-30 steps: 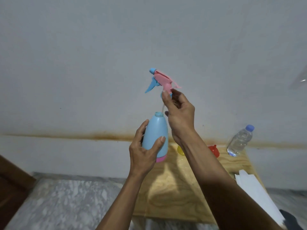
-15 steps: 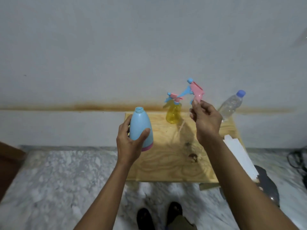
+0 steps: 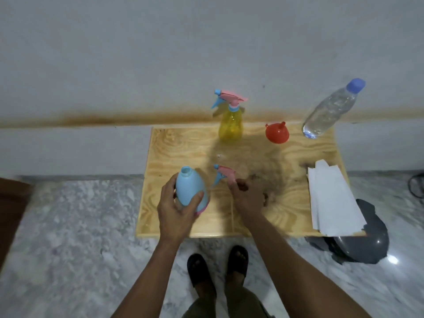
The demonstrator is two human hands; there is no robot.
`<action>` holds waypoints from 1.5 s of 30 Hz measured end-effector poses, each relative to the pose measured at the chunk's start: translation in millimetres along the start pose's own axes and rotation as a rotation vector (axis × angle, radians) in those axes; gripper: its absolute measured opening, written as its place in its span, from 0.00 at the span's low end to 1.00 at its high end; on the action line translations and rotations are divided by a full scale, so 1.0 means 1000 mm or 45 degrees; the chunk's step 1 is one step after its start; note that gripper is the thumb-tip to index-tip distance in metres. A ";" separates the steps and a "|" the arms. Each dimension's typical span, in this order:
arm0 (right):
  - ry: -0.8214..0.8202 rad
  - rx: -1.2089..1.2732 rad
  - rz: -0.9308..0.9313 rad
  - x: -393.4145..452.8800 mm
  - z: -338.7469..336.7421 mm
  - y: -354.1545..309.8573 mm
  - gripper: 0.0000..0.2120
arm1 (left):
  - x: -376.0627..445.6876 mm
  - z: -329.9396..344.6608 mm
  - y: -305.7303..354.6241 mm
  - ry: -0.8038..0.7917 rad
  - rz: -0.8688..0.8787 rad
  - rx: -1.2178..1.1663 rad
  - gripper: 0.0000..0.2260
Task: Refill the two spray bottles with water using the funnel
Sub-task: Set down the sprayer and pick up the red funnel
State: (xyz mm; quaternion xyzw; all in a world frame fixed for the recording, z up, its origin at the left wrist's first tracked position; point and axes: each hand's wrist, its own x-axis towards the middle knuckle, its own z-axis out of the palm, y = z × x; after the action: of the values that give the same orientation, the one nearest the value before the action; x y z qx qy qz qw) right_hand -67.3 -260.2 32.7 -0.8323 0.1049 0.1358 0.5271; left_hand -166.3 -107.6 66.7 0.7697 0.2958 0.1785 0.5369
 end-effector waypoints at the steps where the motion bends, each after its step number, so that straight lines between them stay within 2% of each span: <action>1: -0.020 -0.043 0.022 0.003 0.005 0.008 0.18 | -0.002 0.004 -0.007 -0.014 -0.008 -0.002 0.32; 7: -0.065 -0.182 0.107 0.016 0.021 0.019 0.14 | -0.014 0.013 -0.033 -0.070 0.032 0.043 0.30; 12: -0.062 -0.254 0.043 0.022 0.024 0.020 0.13 | -0.015 0.014 -0.039 -0.126 0.026 0.060 0.29; 20: -0.006 -0.220 0.047 0.023 0.030 0.019 0.11 | -0.015 0.021 -0.040 -0.171 0.016 0.041 0.29; 24: 0.112 -0.171 0.033 0.020 0.018 0.015 0.10 | -0.015 0.025 -0.046 -0.193 0.006 0.047 0.30; 30: 0.281 -0.180 -0.025 0.049 -0.019 -0.012 0.16 | -0.013 0.020 -0.047 -0.138 0.054 0.034 0.34; 35: 0.431 -0.329 -0.071 0.133 -0.061 -0.035 0.24 | -0.012 0.039 -0.040 -0.063 0.133 0.072 0.28; 41: 0.290 -0.591 -0.017 0.209 -0.074 -0.028 0.40 | -0.010 0.049 -0.046 0.015 0.229 0.087 0.25; 45: 0.235 -0.557 0.039 0.233 -0.067 -0.019 0.36 | -0.011 0.054 -0.050 0.045 0.245 0.076 0.25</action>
State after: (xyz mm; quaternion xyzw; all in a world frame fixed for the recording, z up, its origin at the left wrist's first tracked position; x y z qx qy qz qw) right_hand 165.4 -320.7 -2.1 -0.9339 0.1334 0.0865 0.3201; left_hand -155.6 -141.0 0.9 0.8069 0.2350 0.2341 0.4887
